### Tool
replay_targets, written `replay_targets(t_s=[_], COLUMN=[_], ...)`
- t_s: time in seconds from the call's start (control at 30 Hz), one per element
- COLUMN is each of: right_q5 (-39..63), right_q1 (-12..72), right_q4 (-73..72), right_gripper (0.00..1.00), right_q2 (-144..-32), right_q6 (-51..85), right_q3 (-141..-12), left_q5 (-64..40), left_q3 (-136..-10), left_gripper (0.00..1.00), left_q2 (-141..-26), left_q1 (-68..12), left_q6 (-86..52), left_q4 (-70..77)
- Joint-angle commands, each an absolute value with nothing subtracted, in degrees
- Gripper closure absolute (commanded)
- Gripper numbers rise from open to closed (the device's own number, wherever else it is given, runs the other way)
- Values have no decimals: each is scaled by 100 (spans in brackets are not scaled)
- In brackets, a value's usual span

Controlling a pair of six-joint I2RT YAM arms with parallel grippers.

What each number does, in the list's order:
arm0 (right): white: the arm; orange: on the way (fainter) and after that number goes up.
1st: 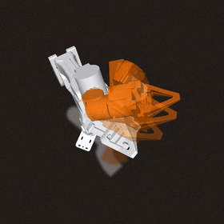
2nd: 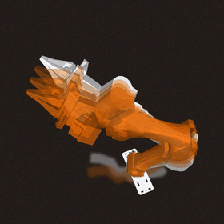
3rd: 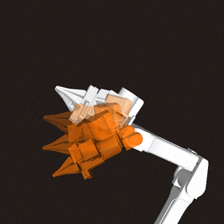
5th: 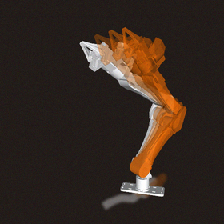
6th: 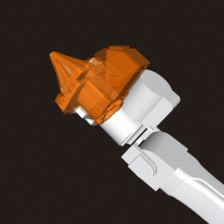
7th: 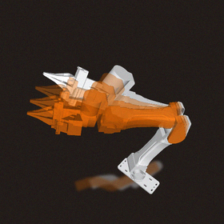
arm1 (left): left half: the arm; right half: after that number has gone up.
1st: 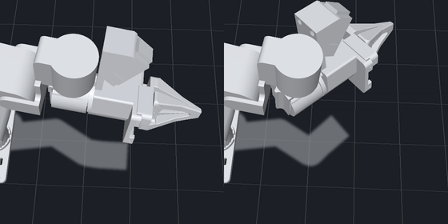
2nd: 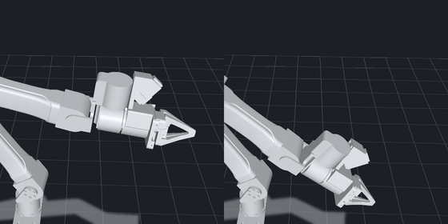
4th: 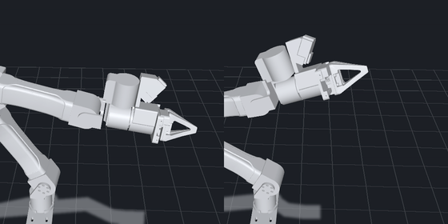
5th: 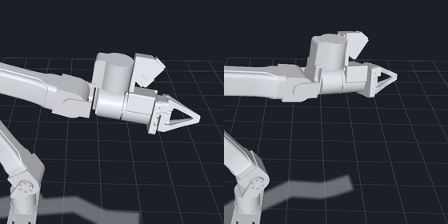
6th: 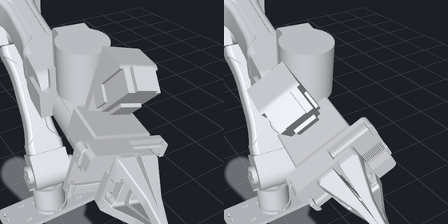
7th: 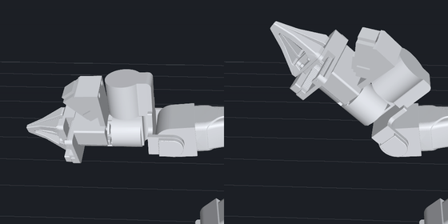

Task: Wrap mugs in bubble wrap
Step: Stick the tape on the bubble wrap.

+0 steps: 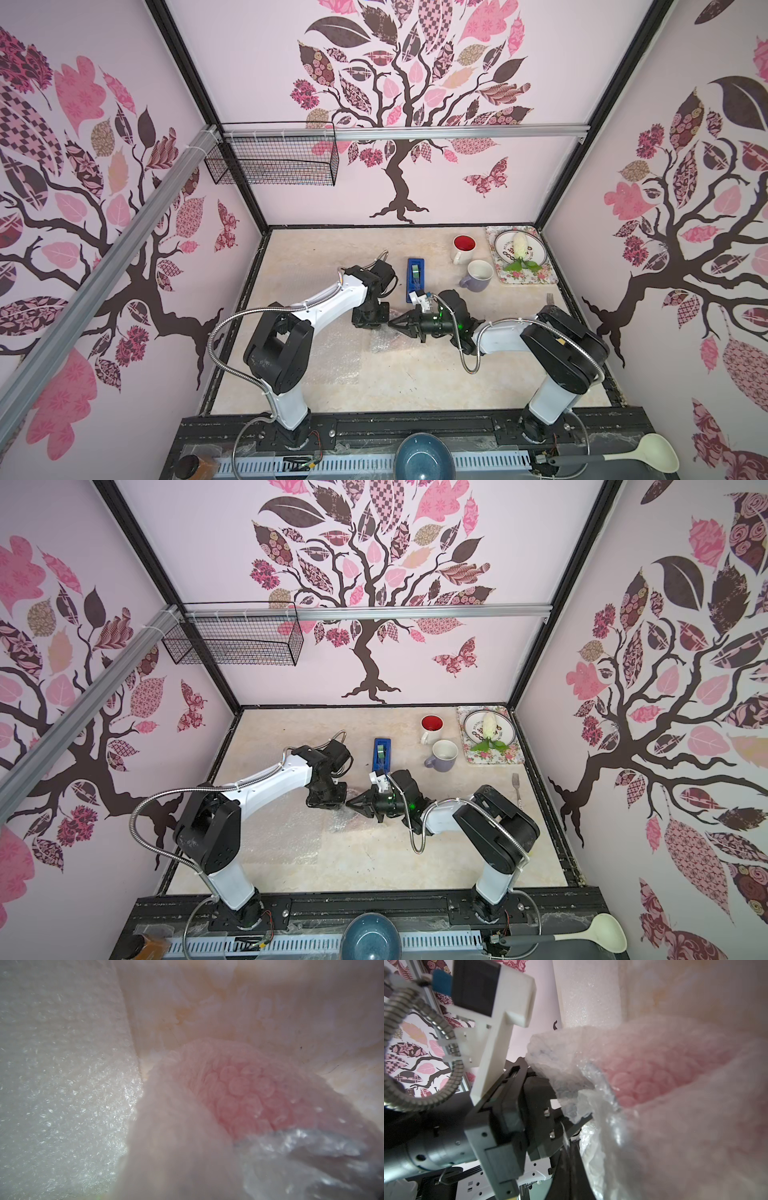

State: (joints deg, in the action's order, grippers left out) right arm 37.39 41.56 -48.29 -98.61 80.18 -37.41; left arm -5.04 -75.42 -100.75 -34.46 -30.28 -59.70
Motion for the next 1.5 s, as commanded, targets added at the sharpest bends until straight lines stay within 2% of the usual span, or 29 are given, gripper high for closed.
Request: replay_targets(t_s=[0.0, 0.4, 0.7, 1.47], right_q5=[3481, 2968, 2467, 2644], right_q1=[4184, 4184, 4156, 4105], right_q4=[-4886, -4122, -3672, -2725], right_gripper=[100, 100, 100, 100], right_q2=[-10082, -9949, -9560, -9450], right_q6=[8460, 8156, 8120, 7590], right_q3=[-3690, -3501, -3448, -3805], left_q5=[-679, -1096, -1011, -1088], left_q3=[-7588, -7408, -7153, -7706], left_gripper=[100, 100, 100, 100], left_q2=[-9902, -9598, -9510, -9893], left_q1=[-3498, -3507, -3502, -3358], left_q6=[-3122, -3291, -3253, -2858], left_q4=[-5727, -5566, -5537, -5589])
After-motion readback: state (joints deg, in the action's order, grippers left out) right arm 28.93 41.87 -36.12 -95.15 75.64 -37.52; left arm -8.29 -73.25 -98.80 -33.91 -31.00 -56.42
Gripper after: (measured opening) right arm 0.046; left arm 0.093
